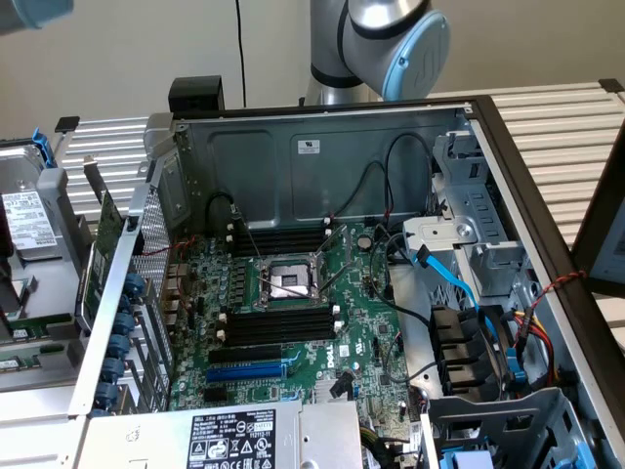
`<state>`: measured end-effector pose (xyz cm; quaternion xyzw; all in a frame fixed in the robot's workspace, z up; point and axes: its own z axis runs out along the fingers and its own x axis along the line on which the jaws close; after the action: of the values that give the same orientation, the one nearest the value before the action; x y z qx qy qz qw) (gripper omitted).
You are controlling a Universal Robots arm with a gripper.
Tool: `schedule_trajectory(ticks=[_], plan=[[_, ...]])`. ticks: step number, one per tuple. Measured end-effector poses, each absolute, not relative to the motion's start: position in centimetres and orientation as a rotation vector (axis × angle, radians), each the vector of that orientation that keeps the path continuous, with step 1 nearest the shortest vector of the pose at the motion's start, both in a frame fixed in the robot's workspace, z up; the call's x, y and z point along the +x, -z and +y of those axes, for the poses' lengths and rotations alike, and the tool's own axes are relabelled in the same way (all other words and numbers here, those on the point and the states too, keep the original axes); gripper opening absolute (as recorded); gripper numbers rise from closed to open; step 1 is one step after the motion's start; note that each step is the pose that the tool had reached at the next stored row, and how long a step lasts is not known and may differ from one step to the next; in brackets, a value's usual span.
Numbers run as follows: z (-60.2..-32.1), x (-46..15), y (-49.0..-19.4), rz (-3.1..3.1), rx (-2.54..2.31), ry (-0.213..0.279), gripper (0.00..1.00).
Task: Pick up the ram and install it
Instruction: 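Pick up the ram and move it above insertion slot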
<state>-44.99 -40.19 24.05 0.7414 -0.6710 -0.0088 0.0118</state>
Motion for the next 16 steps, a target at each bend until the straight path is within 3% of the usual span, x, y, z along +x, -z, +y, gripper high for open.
schedule_trajectory(ticks=[16], plan=[[-40.5, -45.0, -21.2, -2.111, 2.298, 0.024, 0.41]])
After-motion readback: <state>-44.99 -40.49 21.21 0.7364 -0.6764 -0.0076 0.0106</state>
